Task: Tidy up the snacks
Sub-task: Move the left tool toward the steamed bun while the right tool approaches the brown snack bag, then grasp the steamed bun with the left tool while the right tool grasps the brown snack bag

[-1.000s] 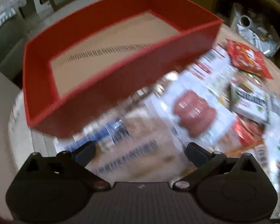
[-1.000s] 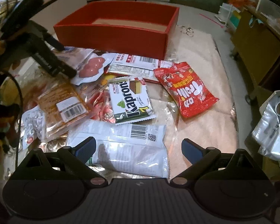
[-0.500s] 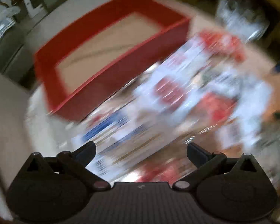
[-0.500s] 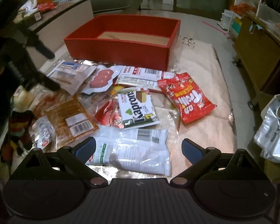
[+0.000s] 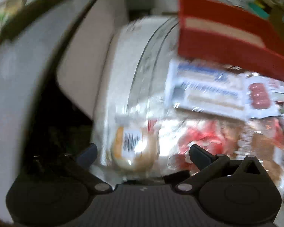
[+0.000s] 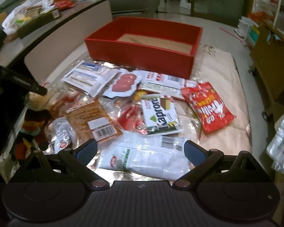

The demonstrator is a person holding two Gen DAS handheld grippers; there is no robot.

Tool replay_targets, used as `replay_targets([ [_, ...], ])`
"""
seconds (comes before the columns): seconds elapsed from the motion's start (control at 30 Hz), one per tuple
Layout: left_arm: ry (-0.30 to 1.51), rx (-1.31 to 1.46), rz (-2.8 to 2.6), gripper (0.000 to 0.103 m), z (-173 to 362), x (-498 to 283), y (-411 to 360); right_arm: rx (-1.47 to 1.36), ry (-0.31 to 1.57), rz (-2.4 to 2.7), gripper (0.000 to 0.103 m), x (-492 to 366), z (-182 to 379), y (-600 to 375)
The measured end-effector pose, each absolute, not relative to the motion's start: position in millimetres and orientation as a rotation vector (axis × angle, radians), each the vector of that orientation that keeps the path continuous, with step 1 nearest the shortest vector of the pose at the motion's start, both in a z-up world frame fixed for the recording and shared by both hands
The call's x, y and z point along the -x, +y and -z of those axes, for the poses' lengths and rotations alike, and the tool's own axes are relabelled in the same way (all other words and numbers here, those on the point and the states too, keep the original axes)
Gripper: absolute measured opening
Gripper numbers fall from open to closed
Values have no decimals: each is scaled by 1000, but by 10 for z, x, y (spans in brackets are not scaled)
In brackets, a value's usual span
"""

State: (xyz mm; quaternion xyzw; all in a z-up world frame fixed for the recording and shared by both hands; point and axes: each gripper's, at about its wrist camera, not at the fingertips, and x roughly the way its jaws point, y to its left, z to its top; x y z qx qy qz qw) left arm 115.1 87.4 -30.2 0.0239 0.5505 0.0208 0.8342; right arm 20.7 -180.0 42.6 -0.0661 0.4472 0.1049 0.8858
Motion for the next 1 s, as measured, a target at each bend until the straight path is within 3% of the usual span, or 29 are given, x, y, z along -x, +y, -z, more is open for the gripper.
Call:
replay_targets([
  [0.1, 1153, -6, -107, 98, 496, -1051, 850, 220, 910, -233, 87, -207, -364, -1638],
  [0.17, 1141, 38, -81, 80, 445, -988, 870, 254, 944, -254, 63, -255, -265, -1525],
  [0.2, 1131, 73, -62, 74, 387, -965, 902, 261, 962, -269, 57, -276, -217, -1471],
  [0.23, 1109, 118, -42, 61, 351, -947, 941, 276, 980, -286, 50, -314, -158, -1384],
  [0.27, 1098, 160, -16, 45, 316, -926, 977, 296, 983, -297, 50, -346, -133, -1309],
  [0.33, 1101, 205, 11, 36, 287, -907, 1032, 359, 953, -315, 52, -390, -134, -1120],
  [0.4, 1116, 227, 37, 35, 317, -913, 1042, 407, 901, -343, 53, -448, -199, -963],
  [0.47, 1137, 216, 69, 33, 342, -929, 1019, 463, 891, -366, 66, -549, -189, -821],
  [0.5, 1142, 204, 83, 33, 375, -923, 1014, 491, 898, -367, 67, -606, -149, -767],
  [0.57, 1131, 182, 96, 34, 347, -961, 982, 520, 933, -384, 62, -735, -58, -678],
  [0.73, 1116, 220, 117, 36, 324, -1085, 988, 524, 959, -405, 63, -848, -79, -632],
  [0.8, 1116, 255, 148, 37, 349, -1138, 1011, 503, 943, -419, 71, -826, -175, -704],
  [0.87, 1116, 258, 158, 38, 369, -1137, 998, 476, 941, -456, 87, -781, -231, -731],
  [1.0, 1111, 243, 148, 38, 348, -1124, 943, 603, 980, -457, 87, -667, 22, -539],
])
